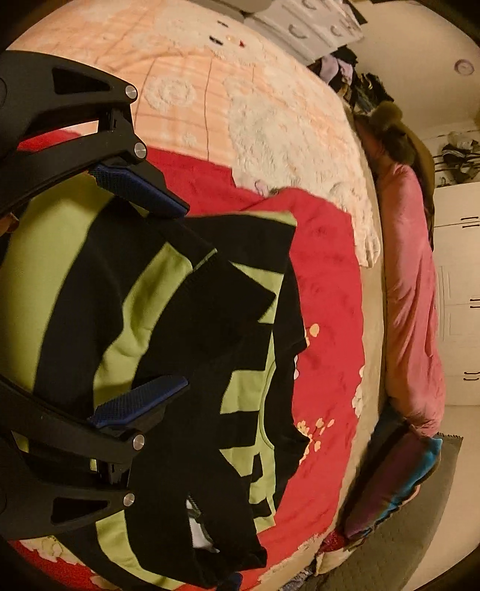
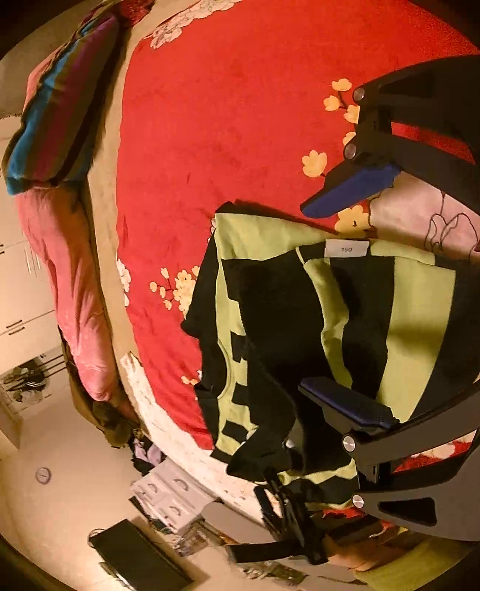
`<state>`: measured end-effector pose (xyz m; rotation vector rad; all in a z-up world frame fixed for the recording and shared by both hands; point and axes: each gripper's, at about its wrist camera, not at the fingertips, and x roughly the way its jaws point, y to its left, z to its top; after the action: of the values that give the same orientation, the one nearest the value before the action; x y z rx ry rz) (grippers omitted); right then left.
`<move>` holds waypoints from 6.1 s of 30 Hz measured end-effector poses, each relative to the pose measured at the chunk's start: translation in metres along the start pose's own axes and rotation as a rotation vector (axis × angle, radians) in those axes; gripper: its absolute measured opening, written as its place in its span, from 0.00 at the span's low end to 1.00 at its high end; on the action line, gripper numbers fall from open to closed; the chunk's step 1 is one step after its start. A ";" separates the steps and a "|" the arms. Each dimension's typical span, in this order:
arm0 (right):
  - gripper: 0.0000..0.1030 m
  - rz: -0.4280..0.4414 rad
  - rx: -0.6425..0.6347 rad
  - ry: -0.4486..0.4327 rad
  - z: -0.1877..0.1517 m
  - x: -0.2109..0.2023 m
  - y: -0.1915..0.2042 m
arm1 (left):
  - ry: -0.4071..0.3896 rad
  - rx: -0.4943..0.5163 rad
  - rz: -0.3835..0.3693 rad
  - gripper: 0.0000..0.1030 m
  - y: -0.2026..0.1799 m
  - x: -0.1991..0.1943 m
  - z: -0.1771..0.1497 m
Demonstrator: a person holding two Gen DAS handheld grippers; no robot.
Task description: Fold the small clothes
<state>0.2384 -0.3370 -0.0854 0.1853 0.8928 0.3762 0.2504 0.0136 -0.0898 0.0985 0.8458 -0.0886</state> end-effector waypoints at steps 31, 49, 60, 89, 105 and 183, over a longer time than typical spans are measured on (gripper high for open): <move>0.21 0.010 0.108 -0.114 0.014 -0.004 -0.006 | -0.209 -0.225 -0.055 0.03 0.036 -0.030 0.000; 0.19 -0.210 0.028 -0.087 0.056 0.052 -0.008 | -0.146 -0.427 0.073 0.35 0.064 0.008 0.024; 0.30 -0.315 0.063 -0.172 0.024 0.022 -0.007 | -0.263 -0.394 0.125 0.39 0.052 -0.051 0.008; 0.60 -0.166 -0.007 0.014 -0.024 0.029 0.039 | -0.028 -0.201 0.093 0.92 0.007 0.006 -0.010; 0.65 -0.100 -0.096 0.035 -0.052 -0.002 0.068 | 0.049 -0.107 0.023 0.92 -0.029 -0.029 -0.030; 0.06 0.075 -0.481 -0.052 -0.044 0.109 0.269 | -0.117 -0.771 -0.025 0.91 0.152 -0.050 -0.044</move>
<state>0.2003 -0.0474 -0.1073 -0.2149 0.7231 0.6412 0.2025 0.1718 -0.0735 -0.6356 0.7168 0.2093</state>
